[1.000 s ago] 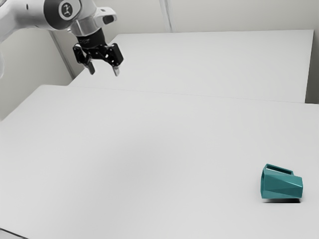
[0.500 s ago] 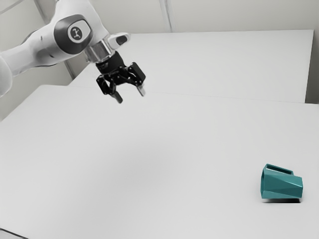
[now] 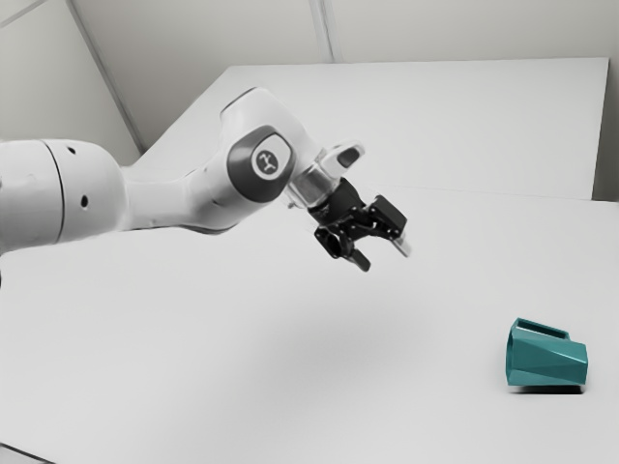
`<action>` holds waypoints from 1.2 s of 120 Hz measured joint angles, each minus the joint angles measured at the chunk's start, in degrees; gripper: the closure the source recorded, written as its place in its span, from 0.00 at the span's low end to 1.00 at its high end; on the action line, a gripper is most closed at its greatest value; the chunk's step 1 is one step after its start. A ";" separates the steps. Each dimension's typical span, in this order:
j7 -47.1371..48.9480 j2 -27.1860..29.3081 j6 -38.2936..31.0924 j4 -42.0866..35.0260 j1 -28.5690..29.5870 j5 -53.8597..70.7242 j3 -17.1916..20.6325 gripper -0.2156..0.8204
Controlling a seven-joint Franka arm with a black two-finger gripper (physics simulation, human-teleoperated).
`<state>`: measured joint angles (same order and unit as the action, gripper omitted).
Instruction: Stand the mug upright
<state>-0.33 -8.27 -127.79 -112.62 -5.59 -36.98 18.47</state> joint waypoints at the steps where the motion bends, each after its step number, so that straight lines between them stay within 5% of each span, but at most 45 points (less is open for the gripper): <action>1: -0.20 -0.22 -0.37 0.00 0.00 -0.16 0.19 0.21; 69: -9.20 -13.72 -16.06 2.08 -9.09 -15.85 2.59 0.21; 144: -21.97 -23.46 -14.47 10.54 -11.73 -29.78 5.11 0.21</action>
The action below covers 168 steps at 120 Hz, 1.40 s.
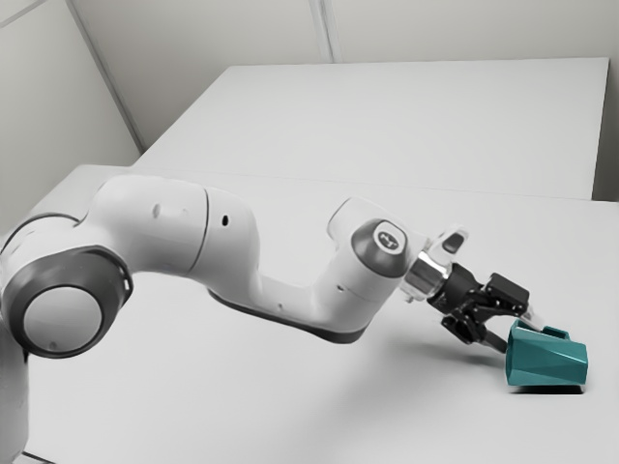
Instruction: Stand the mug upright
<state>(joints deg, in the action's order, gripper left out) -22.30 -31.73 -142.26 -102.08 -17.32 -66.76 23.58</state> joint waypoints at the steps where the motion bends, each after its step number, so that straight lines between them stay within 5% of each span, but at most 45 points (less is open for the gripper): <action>1: -0.13 -0.11 0.00 0.08 -0.08 -0.12 0.01 0.21; 41: -4.31 -3.39 -0.10 3.17 -1.87 -2.61 0.06 0.33; 125: -9.71 -2.39 -0.15 3.88 -1.40 -2.76 1.30 0.87; 168: -12.55 1.04 -1.54 3.70 -1.26 -1.79 1.08 0.95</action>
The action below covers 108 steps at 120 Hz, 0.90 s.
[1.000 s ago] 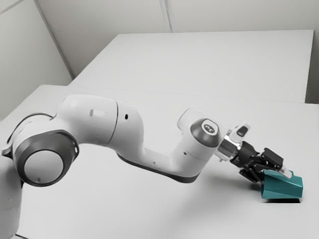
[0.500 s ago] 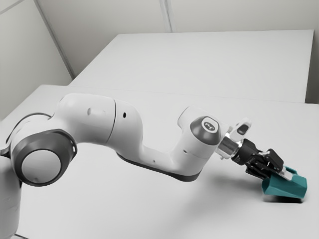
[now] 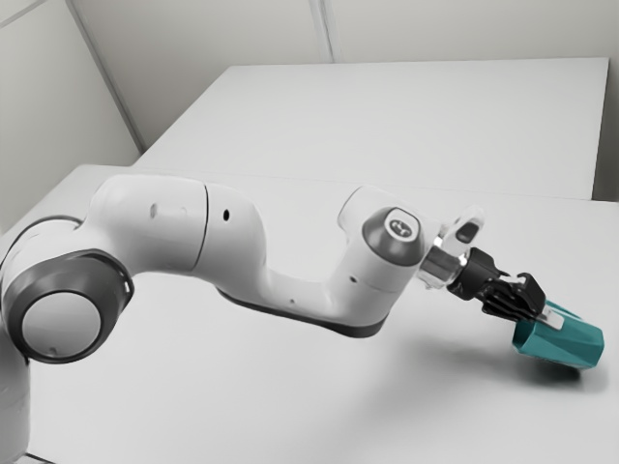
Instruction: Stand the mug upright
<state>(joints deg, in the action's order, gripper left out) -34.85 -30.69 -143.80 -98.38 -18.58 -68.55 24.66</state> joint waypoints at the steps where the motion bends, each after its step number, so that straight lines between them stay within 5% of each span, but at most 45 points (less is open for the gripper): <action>1: -0.04 0.20 -0.05 -0.06 0.02 0.07 -0.03 0.95; 39: 3.49 11.32 0.94 -6.11 6.43 29.39 -1.28 0.96; 71: 16.15 17.43 14.41 -6.06 13.70 58.72 -1.34 0.96; 108: 27.40 21.27 25.87 -7.63 20.97 68.99 -1.36 0.96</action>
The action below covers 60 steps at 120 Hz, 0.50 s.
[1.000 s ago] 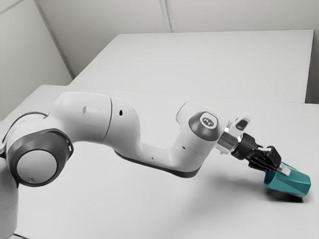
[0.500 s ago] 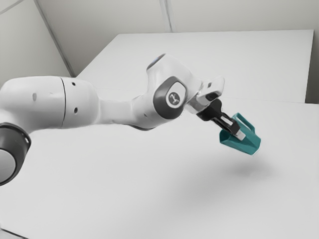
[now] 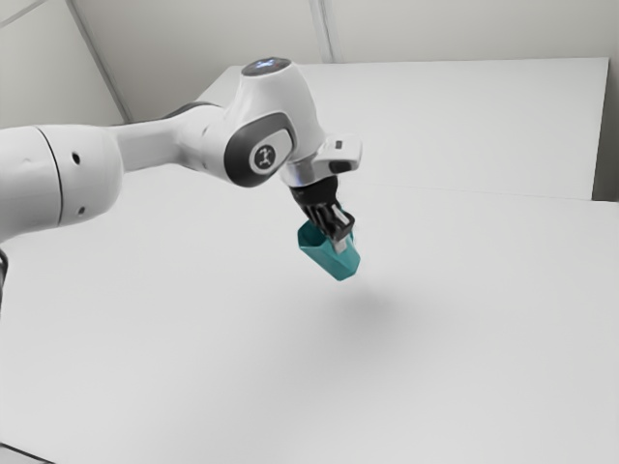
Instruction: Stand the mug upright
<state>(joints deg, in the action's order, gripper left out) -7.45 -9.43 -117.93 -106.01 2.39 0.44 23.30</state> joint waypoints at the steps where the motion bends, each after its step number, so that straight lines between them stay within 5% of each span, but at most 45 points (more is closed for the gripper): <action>1: 0.23 0.14 0.13 -0.05 0.26 0.18 0.00 0.96; 60: 10.54 2.72 3.01 -4.93 9.80 7.43 0.08 0.96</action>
<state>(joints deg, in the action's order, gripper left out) 3.08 -6.71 -114.92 -110.94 12.20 7.87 23.37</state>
